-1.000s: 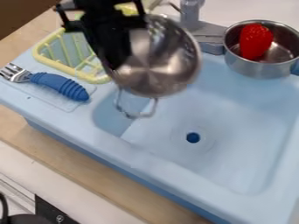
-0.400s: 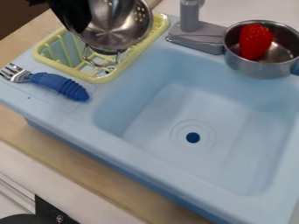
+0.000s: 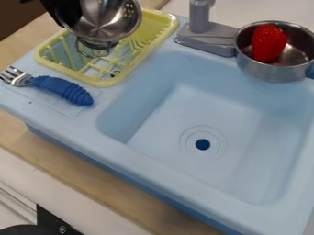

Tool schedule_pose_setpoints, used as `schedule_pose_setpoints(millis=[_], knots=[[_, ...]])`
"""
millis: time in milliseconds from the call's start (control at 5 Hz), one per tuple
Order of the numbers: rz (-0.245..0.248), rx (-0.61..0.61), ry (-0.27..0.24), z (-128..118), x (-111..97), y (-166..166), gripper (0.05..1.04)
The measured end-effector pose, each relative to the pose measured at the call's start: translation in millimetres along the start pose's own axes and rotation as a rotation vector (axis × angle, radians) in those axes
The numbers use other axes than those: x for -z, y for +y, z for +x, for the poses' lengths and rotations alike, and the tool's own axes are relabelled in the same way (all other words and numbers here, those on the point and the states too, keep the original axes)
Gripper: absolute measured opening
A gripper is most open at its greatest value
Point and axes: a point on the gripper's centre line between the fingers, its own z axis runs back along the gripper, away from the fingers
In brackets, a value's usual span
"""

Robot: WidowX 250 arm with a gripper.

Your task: Put the silver drainer in the dish drainer

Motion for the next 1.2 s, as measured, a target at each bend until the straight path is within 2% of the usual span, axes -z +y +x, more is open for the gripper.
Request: schedule_pose_setpoints(millis=[200,400,600,1200], knots=[[-0.004,-0.009,0.021,9,9,8,0.062],[-0.032,-0.007,0.065,16,25,11,0.062],[-0.060,0.001,0.071,25,32,10,0.062],[-0.064,0.012,0.096,30,43,14,0.062]])
